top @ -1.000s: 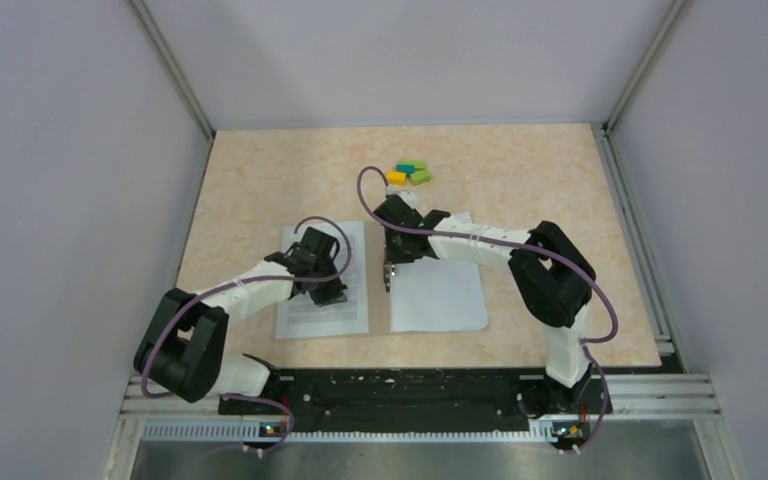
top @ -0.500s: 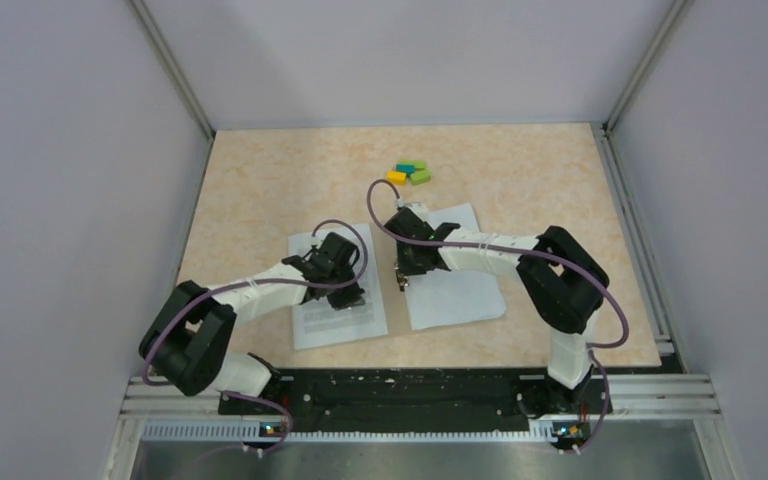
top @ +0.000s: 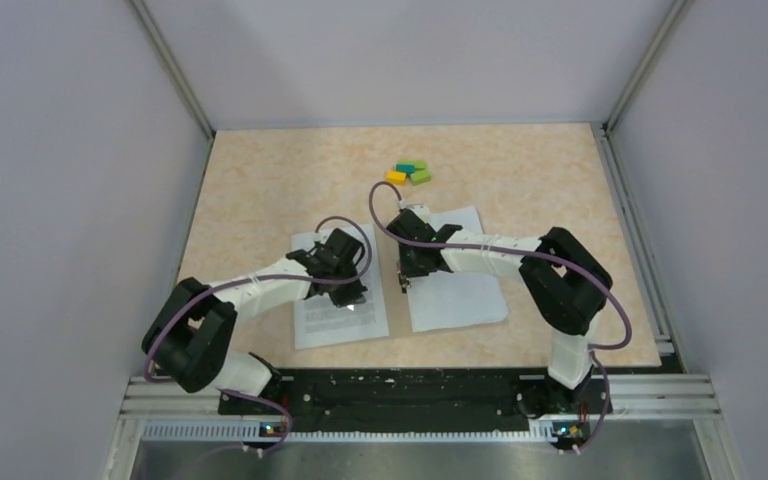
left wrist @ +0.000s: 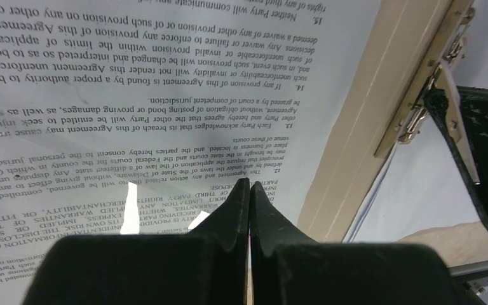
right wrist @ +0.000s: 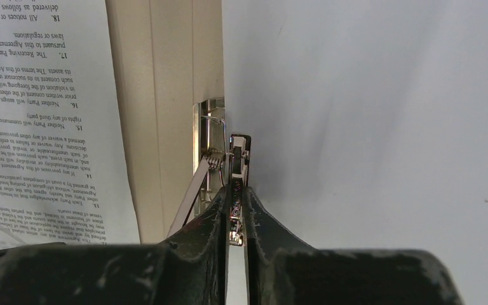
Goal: Put the files into the folder
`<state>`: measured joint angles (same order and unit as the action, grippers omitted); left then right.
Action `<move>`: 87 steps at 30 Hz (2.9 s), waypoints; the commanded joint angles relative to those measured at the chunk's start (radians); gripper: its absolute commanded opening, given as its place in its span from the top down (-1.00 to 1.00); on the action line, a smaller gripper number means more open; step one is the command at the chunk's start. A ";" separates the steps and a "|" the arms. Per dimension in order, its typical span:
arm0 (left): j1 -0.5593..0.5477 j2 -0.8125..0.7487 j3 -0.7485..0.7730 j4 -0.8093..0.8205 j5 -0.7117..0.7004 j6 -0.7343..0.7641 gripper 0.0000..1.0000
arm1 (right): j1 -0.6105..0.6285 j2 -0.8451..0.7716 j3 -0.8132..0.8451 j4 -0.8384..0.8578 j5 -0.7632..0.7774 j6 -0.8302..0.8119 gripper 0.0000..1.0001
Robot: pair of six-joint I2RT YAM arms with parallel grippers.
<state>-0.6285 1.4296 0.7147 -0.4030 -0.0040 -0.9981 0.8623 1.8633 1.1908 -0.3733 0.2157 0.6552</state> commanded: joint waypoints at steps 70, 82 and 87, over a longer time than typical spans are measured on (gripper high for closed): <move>0.248 -0.257 -0.170 -0.164 -0.171 -0.057 0.67 | 0.200 0.073 0.379 -0.411 0.212 -0.182 0.82; 0.247 -0.239 -0.175 -0.160 -0.165 -0.071 0.67 | 0.201 0.059 0.313 -0.411 0.232 -0.156 0.89; 0.247 -0.237 -0.175 -0.162 -0.167 -0.078 0.68 | 0.199 0.050 0.281 -0.410 0.232 -0.139 0.93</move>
<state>-0.3866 1.1782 0.5537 -0.5751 -0.1547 -1.0569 1.0538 1.9274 1.4971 -0.7757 0.4107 0.4927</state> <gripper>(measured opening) 0.163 0.046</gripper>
